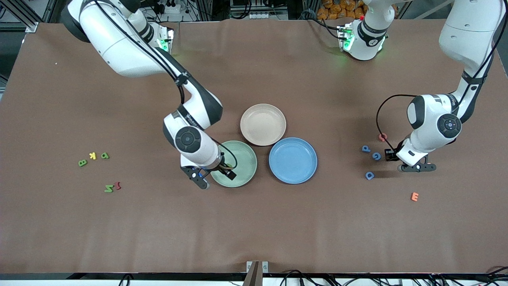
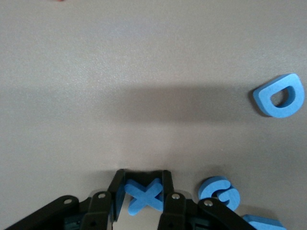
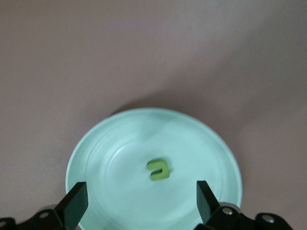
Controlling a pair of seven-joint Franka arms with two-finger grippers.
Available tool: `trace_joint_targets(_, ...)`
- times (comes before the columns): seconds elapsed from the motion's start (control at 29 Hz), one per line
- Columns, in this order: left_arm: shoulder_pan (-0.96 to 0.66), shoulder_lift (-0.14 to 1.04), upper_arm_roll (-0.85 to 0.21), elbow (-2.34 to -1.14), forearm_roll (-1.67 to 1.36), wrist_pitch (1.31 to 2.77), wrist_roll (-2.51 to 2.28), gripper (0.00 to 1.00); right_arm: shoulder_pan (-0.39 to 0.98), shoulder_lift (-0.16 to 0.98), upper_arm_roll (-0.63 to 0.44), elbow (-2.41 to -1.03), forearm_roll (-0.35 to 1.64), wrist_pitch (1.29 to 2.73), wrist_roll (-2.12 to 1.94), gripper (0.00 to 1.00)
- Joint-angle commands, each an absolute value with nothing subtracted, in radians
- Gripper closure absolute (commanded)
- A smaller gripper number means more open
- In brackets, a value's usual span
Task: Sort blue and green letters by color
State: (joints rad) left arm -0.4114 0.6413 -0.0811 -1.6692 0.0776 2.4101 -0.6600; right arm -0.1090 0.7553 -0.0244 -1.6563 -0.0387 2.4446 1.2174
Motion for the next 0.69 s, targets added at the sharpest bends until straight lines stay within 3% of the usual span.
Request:
trace_joint_targets(0.0, -0.358, 0.555, -0.083, -1.764, 0.097, 2.402, -0.533, 0.10, -0.101, 0.761, -0.026, -1.654, -0.021, 2.442, 1.233, 0.43)
trace_joint_targets(0.24, -0.287, 0.470, -0.083, -1.885, 0.097, 2.401, -0.365, 0.11, -0.101, 0.761, -0.026, -1.654, -0.023, 2.439, 1.232, 0.65)
trace_joint_targets(0.28, -0.264, 0.445, -0.083, -1.925, 0.097, 2.401, -0.323, 0.11, -0.100, 0.759, -0.026, -1.654, -0.023, 2.438, 1.229, 0.75)
trace_joint_targets(0.34, -0.252, 0.437, -0.083, -1.939, 0.097, 2.401, -0.305, 0.11, -0.100, 0.759, -0.025, -1.654, -0.023, 2.437, 1.227, 0.80)
trace_joint_targets(0.48, -0.213, 0.410, -0.083, -1.989, 0.097, 2.402, -0.246, 0.11, -0.100, 0.753, -0.023, -1.654, -0.025, 2.431, 1.215, 1.00)
trace_joint_targets(0.65, -0.166, 0.385, -0.083, -2.046, 0.098, 2.404, -0.181, 0.11, -0.100, 0.730, -0.021, -1.649, -0.025, 2.385, 1.157, 1.00)
